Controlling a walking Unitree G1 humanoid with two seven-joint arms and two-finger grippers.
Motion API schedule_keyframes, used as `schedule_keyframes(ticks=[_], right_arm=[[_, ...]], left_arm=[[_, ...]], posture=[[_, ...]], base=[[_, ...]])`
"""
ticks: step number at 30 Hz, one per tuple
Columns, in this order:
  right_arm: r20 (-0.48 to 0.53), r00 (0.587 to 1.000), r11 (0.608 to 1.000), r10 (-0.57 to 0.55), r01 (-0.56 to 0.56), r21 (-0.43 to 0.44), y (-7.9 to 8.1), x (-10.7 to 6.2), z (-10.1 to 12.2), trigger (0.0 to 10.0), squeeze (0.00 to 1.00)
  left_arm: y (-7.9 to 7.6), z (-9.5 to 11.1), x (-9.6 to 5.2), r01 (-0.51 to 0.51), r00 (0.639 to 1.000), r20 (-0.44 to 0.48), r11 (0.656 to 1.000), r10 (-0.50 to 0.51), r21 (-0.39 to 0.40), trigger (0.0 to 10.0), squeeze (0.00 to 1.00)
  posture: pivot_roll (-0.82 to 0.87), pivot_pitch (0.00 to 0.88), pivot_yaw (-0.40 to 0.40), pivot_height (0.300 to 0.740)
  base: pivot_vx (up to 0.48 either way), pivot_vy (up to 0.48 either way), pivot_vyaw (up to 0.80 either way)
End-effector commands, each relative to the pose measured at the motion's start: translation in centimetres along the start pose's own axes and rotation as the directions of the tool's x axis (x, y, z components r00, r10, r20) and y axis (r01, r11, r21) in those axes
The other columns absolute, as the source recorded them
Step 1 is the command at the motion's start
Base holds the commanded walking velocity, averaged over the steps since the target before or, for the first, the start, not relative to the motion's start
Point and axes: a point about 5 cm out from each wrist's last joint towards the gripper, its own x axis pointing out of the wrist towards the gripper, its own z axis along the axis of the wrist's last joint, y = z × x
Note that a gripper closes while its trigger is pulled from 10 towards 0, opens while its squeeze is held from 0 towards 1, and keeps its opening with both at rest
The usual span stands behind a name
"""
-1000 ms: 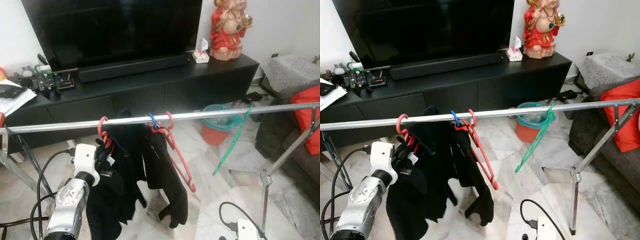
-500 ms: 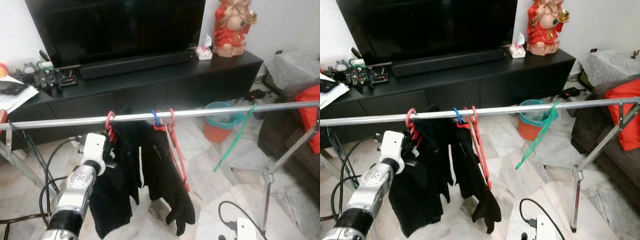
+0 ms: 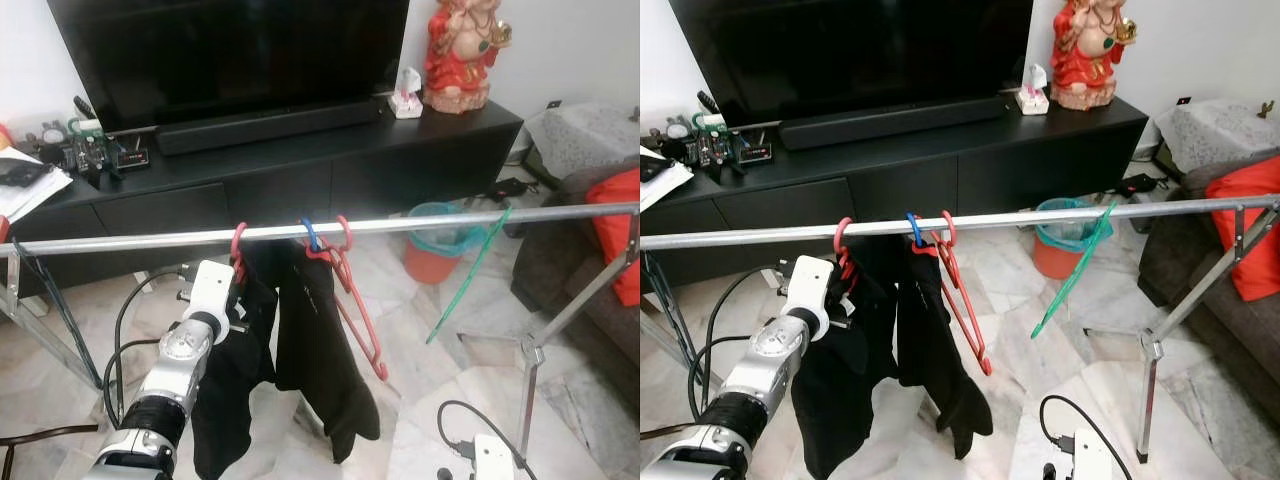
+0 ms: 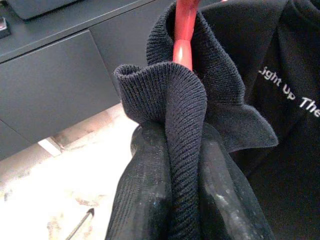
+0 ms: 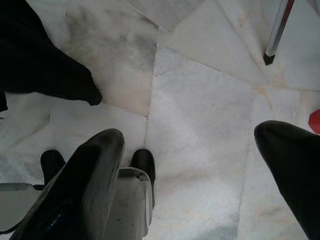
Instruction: Hang hanger
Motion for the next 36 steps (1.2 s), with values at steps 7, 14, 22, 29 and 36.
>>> schedule_keyframes(ticks=[7,14,22,29,36], right_arm=[[0.008,1.000,1.000,-0.006,0.006,-0.011,-0.4,0.0,0.1,10.0,0.00],[0.007,1.000,1.000,-0.008,0.009,-0.017,-0.6,0.0,0.1,10.0,0.00],[0.012,1.000,1.000,-0.022,0.022,0.014,-0.2,-0.1,-0.3,10.0,0.00],[0.018,1.000,1.000,-0.012,0.012,0.001,-0.1,-0.1,-0.3,10.0,0.00],[0.021,1.000,1.000,-0.016,0.016,-0.002,-0.2,-0.1,-0.3,10.0,0.00]], left_arm=[[0.6,-1.9,-0.9,-0.019,0.999,-0.045,1.000,0.020,0.008,10.0,0.00],[1.0,-1.5,-1.3,-0.046,0.999,0.025,0.999,0.047,-0.029,10.0,0.04],[1.0,-1.5,-1.5,-0.010,0.999,0.042,1.000,0.011,-0.014,10.0,0.96],[1.2,-0.7,-1.6,0.004,0.997,0.083,1.000,-0.002,-0.019,10.0,1.00],[1.8,0.1,-2.1,-0.014,0.992,0.124,1.000,0.017,-0.022,10.0,1.00]], posture=[[0.03,0.000,-0.040,0.728],[0.03,0.000,-0.035,0.728],[0.01,0.000,0.010,0.728],[0.03,0.000,0.008,0.728],[0.03,0.000,0.003,0.728]], base=[[0.000,0.000,0.00],[0.000,0.000,0.00],[0.000,0.000,0.00],[0.000,0.000,0.00],[0.000,0.000,0.00]])
